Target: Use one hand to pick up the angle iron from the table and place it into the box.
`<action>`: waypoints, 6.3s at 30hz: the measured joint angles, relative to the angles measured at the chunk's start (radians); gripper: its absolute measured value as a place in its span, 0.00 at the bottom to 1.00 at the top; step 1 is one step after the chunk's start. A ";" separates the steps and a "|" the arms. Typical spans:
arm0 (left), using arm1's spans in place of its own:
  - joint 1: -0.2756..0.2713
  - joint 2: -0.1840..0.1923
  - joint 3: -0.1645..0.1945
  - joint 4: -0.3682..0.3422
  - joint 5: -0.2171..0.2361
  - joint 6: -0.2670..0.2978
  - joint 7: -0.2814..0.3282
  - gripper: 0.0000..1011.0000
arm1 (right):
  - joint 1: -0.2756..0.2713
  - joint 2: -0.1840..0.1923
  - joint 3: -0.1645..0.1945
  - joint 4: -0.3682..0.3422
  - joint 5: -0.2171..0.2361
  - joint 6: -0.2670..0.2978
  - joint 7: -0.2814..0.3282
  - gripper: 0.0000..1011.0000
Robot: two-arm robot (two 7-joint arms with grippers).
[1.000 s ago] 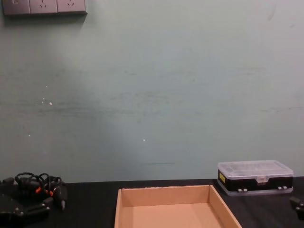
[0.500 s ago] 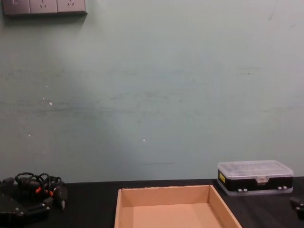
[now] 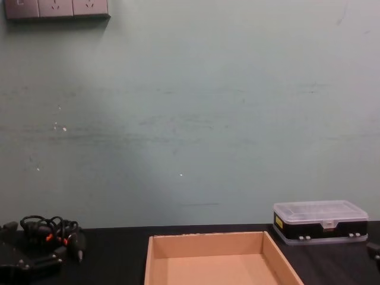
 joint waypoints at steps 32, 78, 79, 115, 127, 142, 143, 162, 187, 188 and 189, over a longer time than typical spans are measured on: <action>0.000 0.000 0.000 0.000 0.000 0.000 0.000 1.00 | -0.271 0.185 0.073 -0.410 0.122 0.376 0.184 0.99; 0.000 0.000 0.000 0.000 0.000 0.000 0.000 1.00 | -0.186 0.074 0.041 -0.317 0.063 0.494 0.168 0.38; 0.000 0.000 0.000 0.000 0.000 0.000 0.000 1.00 | -0.186 0.074 0.041 -0.317 0.063 0.494 0.168 0.36; 0.000 0.000 0.000 0.000 0.000 0.000 0.000 1.00 | -0.064 -0.012 0.055 -0.281 -0.012 0.485 0.268 0.08; 0.000 0.000 0.000 0.000 0.000 0.000 0.000 1.00 | 0.097 -0.112 0.003 -0.146 -0.063 0.465 0.342 0.08; 0.000 0.000 0.000 0.000 0.000 0.000 0.000 1.00 | 0.246 -0.245 -0.046 0.034 -0.126 0.398 0.393 0.08; 0.000 0.000 0.000 0.000 0.000 0.000 0.000 1.00 | 0.261 -0.258 -0.051 0.057 -0.132 0.395 0.397 0.08; 0.000 0.000 0.000 0.000 0.000 0.000 0.000 1.00 | 0.427 -0.407 -0.092 0.362 -0.190 0.356 0.437 0.08; 0.000 0.000 0.000 0.000 0.000 0.000 0.000 1.00 | 0.487 -0.453 -0.083 0.506 -0.210 0.368 0.460 0.08; 0.000 0.000 0.000 0.000 0.000 0.000 0.000 1.00 | 0.487 -0.453 -0.083 0.506 -0.210 0.368 0.460 0.08; 0.000 0.000 0.000 0.000 0.000 0.000 0.000 1.00 | 0.487 -0.453 -0.083 0.505 -0.210 0.368 0.460 0.08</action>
